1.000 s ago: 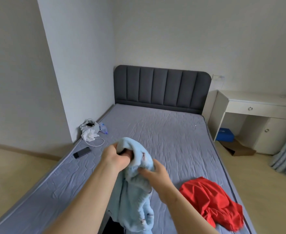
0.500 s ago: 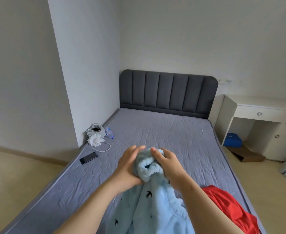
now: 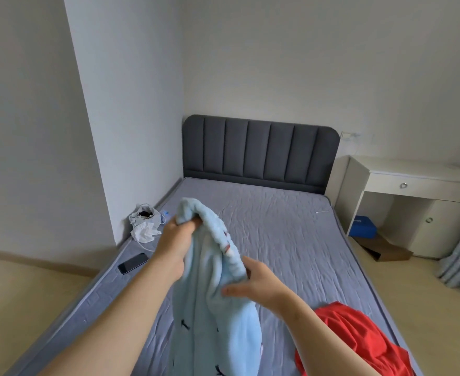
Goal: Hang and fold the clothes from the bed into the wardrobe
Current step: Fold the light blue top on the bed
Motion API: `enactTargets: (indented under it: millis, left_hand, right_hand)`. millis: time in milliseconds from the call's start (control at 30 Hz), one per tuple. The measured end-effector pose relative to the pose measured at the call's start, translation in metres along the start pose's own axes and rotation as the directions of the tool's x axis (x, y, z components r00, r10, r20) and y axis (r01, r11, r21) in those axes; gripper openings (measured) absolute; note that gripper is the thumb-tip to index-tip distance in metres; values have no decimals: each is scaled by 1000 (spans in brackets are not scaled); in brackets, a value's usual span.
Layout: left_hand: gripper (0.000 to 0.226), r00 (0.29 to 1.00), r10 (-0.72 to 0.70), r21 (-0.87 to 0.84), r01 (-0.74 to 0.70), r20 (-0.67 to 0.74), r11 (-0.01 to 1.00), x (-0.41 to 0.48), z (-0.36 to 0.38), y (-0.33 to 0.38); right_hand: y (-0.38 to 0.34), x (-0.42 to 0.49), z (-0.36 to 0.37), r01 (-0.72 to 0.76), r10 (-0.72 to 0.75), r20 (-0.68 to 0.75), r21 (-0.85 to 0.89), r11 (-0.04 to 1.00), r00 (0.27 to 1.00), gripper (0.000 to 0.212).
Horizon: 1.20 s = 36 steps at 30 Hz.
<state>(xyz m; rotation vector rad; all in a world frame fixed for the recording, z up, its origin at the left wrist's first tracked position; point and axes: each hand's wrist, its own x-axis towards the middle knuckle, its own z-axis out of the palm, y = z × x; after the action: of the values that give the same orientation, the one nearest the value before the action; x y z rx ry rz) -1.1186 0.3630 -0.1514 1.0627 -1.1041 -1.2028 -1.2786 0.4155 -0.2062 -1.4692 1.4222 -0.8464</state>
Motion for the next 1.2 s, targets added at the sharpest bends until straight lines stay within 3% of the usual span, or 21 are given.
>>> enactTargets:
  millis: [133, 267, 400, 567, 667, 767, 900, 967, 1033, 1100, 1200]
  left_hand:
    - [11, 999, 31, -103, -31, 5, 994, 26, -10, 36]
    - [12, 994, 105, -174, -101, 11, 980, 47, -15, 75]
    - [29, 961, 274, -179, -263, 37, 948, 57, -16, 119]
    - [54, 893, 433, -138, -417, 124, 898, 56, -15, 189]
    - [37, 908, 418, -188, -406, 27, 894, 60, -15, 234]
    - [22, 899, 437, -253, -428, -25, 867, 61, -16, 287]
    - [18, 854, 503, -277, -519, -133, 808, 56, -19, 344]
    - [12, 837, 543, -261, -539, -61, 801, 54, -23, 354]
    - [4, 829, 548, -217, -517, 115, 828, 51, -30, 353]
    - [15, 829, 509, -121, -494, 231, 861, 53, -40, 343]
    - [21, 891, 426, 46, -437, 157, 898, 62, -55, 317]
  right_hand:
    - [-1, 13, 0, -108, 104, -28, -220, 970, 994, 31]
    - [-48, 36, -16, -106, 58, -296, -150, 983, 953, 20]
    - [-117, 57, -40, 42, -69, -439, -72, 997, 896, 22]
    - [-223, 66, -83, 211, -236, -573, -110, 971, 785, 24]
    - [-290, 53, -103, 390, -339, -621, -57, 919, 707, 14]
    - [-348, 33, -117, 553, -432, -647, -19, 833, 629, 20]
    - [-392, 10, -130, 655, -539, -624, -57, 753, 566, 17]
    - [-397, 5, -134, 647, -571, -585, -100, 756, 576, 15]
    - [-392, 2, -135, 608, -590, -526, -164, 777, 613, 17]
    - [-381, 0, -133, 548, -582, -442, -217, 808, 683, 19]
    - [-355, 1, -132, 426, -500, -302, -279, 861, 812, 28]
